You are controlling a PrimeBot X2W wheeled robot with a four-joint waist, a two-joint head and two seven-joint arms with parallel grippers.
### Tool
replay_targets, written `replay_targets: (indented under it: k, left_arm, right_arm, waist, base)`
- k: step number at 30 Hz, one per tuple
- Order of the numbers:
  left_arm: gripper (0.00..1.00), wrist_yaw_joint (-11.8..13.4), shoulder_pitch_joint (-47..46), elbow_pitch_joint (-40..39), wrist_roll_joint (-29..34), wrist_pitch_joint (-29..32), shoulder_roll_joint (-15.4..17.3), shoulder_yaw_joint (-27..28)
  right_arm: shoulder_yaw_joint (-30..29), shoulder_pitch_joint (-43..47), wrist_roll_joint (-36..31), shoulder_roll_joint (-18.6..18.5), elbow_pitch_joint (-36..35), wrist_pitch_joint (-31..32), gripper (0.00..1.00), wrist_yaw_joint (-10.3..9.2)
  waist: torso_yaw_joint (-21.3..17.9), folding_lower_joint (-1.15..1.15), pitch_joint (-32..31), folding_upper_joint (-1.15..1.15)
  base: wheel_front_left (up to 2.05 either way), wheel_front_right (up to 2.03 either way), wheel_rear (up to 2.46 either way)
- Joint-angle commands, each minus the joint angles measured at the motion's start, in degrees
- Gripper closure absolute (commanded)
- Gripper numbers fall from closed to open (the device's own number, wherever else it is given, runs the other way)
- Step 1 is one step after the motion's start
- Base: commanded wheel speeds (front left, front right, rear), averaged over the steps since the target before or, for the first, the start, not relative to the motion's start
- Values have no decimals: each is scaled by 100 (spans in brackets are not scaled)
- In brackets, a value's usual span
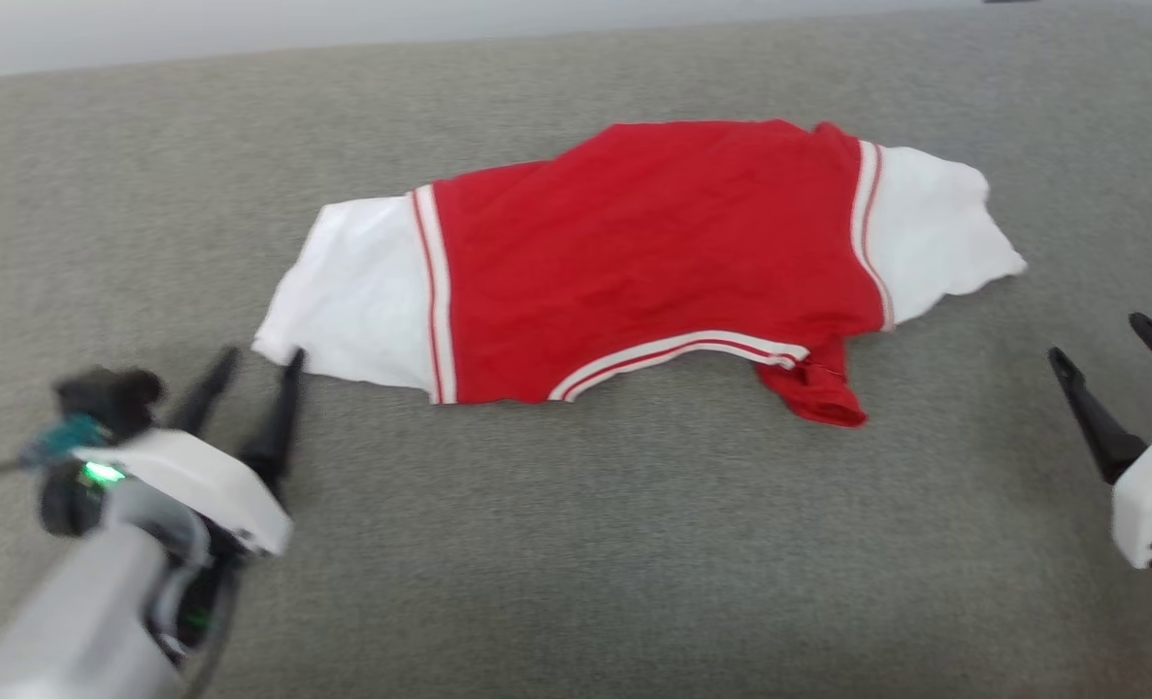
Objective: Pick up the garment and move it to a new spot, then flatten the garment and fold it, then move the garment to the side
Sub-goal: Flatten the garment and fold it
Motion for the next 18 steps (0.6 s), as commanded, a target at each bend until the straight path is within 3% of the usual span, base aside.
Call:
replay_targets:
  k: [1, 3, 7, 8, 10, 18]
  left_arm:
    - [0, 100, 189, -76, 193, -66, -137, 69]
    - [0, 299, 341, -372, 543, -86, -411, 504]
    - [0, 373, 1141, -1107, 1486, -87, -1091, 1402]
    - [0, 373, 1141, -1107, 1486, -87, -1091, 1402]
    - [0, 372, 1403, -1401, 1984, -90, -1412, 1752]
    - [0, -182, 2061, -1907, 3220, -91, -2396, 2425]
  right_arm:
    - [142, -123, 100, -193, 11, 115, 0, -3]
    - [349, -218, 260, -497, 43, 280, 0, -2]
    - [899, -480, 533, -1149, 106, 573, 0, -3]
    - [899, -480, 533, -1149, 106, 573, 0, -3]
    - [1179, -641, 719, -1403, 163, 684, 0, -2]
    - [2060, -1401, 1395, -2061, 696, 1234, 0, -3]
  waist:
    - [166, 0, -33, 0]
    - [331, 0, -34, 0]
    - [652, 0, -6, 0]
    - [652, 0, -6, 0]
    - [816, 0, 16, 0]
    - [1342, 0, 216, 0]
  base:
    - [0, 0, 0]
    - [0, 0, 0]
    - [0, 0, 0]
    - [0, 0, 0]
    - [0, 0, 0]
    - [0, 0, 0]
